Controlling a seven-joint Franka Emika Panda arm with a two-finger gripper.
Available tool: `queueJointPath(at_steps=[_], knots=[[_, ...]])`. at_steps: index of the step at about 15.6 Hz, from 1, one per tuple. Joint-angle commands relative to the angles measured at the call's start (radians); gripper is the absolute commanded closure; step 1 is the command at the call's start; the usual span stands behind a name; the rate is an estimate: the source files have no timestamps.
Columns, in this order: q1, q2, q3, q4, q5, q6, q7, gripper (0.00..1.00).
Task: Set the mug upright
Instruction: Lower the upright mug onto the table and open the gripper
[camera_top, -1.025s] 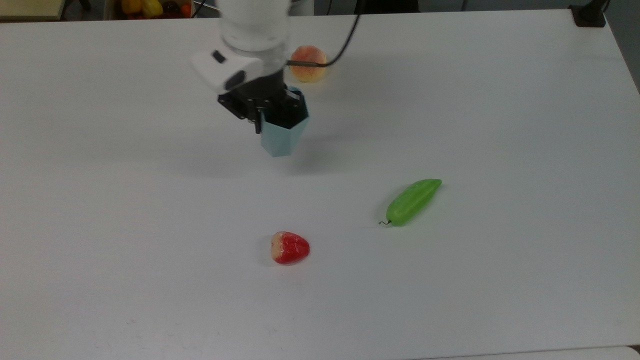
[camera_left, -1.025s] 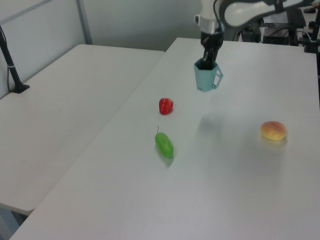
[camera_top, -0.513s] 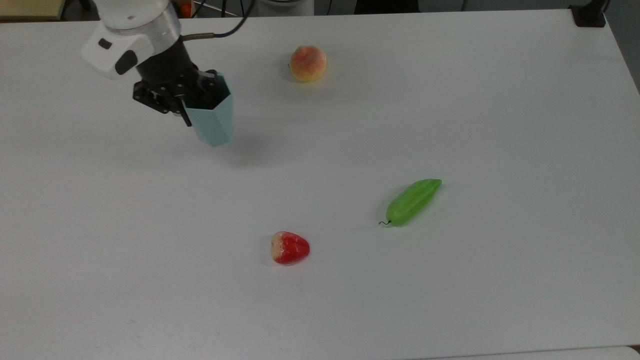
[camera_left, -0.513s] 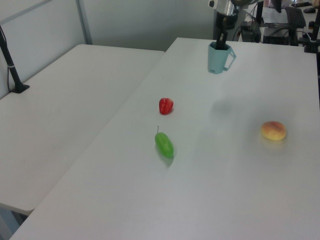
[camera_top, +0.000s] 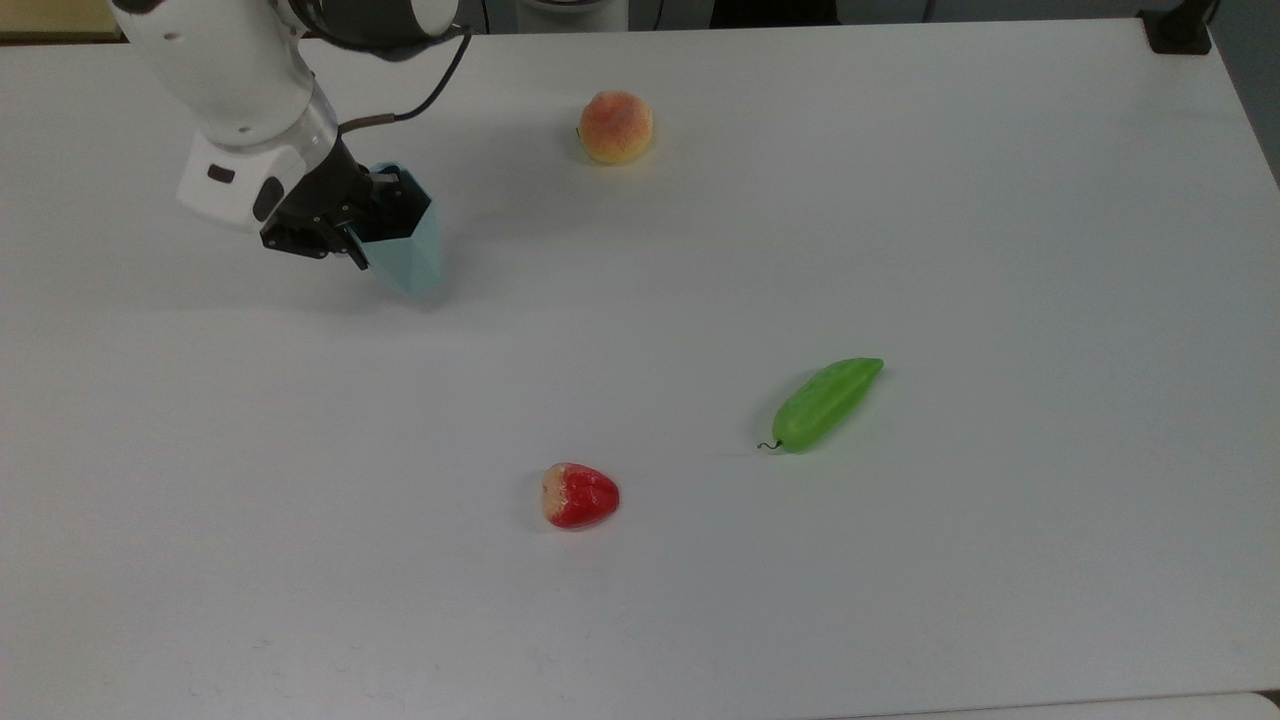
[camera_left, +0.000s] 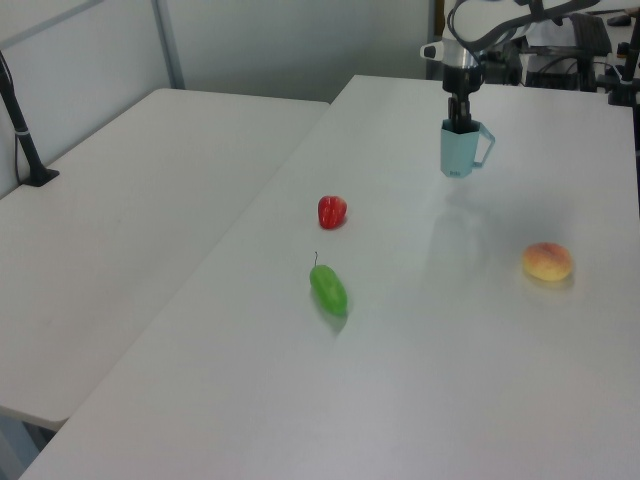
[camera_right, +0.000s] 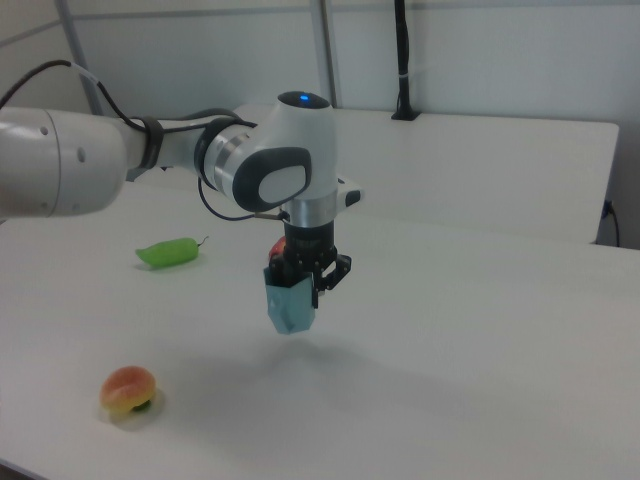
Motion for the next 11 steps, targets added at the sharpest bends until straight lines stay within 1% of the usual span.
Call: queueJointPath(at_steps=[1, 3, 5, 7, 8, 9, 11], knots=[[0.013, 0.023, -0.012, -0.041, 0.003, 0.096, -0.07, 1.0], [0.016, 0.029, -0.011, -0.075, 0.003, 0.162, -0.071, 1.0], [0.021, 0.049, -0.009, -0.081, 0.003, 0.19, -0.07, 1.0], [0.022, 0.052, -0.008, -0.081, 0.001, 0.195, -0.07, 0.89], [0.021, 0.052, -0.006, -0.08, 0.003, 0.195, -0.07, 0.67], [0.021, 0.052, -0.006, -0.08, 0.004, 0.195, -0.053, 0.41], [0.024, 0.049, -0.003, -0.075, 0.006, 0.198, -0.039, 0.0]])
